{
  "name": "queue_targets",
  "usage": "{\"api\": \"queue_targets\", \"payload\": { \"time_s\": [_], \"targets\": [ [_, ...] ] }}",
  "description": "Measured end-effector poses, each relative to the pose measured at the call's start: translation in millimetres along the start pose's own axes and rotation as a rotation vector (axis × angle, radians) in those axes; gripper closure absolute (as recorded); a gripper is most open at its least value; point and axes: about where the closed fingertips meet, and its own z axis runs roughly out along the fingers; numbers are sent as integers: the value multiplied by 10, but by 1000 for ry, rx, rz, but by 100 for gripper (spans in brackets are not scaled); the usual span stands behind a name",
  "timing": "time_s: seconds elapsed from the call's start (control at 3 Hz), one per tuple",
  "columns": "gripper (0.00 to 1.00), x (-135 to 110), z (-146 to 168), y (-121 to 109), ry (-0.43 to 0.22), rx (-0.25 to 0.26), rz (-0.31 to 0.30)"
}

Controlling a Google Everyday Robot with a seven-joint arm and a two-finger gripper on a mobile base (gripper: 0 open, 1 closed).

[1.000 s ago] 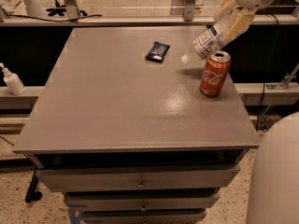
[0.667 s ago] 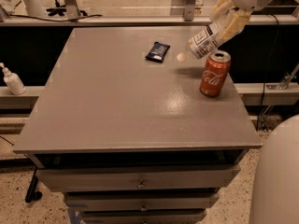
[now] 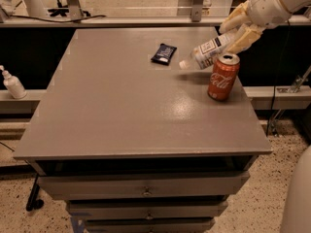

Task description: Move blue plastic bottle near coke can

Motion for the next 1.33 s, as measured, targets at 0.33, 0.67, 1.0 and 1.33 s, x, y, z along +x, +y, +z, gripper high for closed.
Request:
{"api": "queue_targets", "payload": {
  "time_s": [0.33, 0.67, 1.0, 1.33],
  "targets": [
    [100, 122, 61, 135, -44, -9, 31],
    [100, 275, 119, 231, -68, -15, 55],
    [100, 412, 201, 303, -79, -19, 81],
    [100, 543, 293, 364, -85, -23, 104]
  ]
}}
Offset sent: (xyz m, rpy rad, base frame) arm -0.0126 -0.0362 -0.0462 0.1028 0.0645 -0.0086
